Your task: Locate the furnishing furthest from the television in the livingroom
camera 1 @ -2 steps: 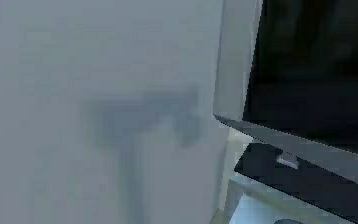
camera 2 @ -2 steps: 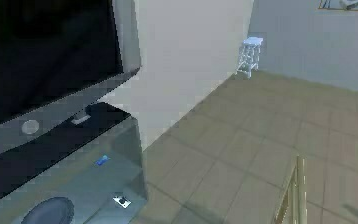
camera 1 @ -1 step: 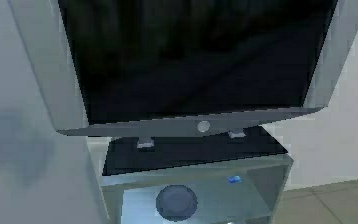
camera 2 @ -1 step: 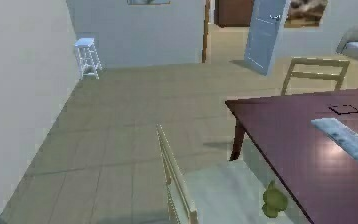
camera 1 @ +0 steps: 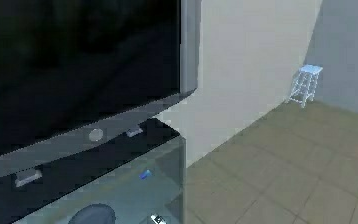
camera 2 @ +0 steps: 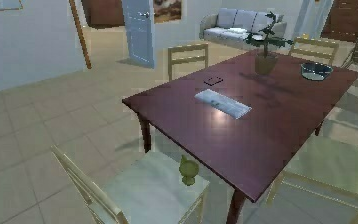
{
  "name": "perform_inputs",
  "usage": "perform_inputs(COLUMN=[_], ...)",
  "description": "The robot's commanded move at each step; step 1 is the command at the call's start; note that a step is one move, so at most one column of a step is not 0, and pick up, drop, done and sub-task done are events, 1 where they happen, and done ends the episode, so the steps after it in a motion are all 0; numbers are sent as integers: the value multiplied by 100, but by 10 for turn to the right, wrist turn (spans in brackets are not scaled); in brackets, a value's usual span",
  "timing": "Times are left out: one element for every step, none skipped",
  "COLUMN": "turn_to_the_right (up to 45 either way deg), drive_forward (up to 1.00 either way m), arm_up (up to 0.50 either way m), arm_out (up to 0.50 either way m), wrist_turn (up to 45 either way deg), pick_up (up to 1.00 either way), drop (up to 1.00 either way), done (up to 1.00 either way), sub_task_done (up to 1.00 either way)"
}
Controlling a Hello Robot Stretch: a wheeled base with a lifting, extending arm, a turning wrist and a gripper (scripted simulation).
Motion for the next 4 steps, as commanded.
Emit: perform_inputs(turn_to_the_right=[0, 450, 0, 450], drive_forward=[40, 0, 75, 0], arm_up=[0, 0, 0, 0], arm_out=[0, 0, 0, 0], wrist_turn=[0, 0, 0, 0], pick_up=[0, 0, 0, 0], drop=[0, 0, 0, 0], done=[0, 0, 0, 0], sub_task_done=[0, 0, 0, 0])
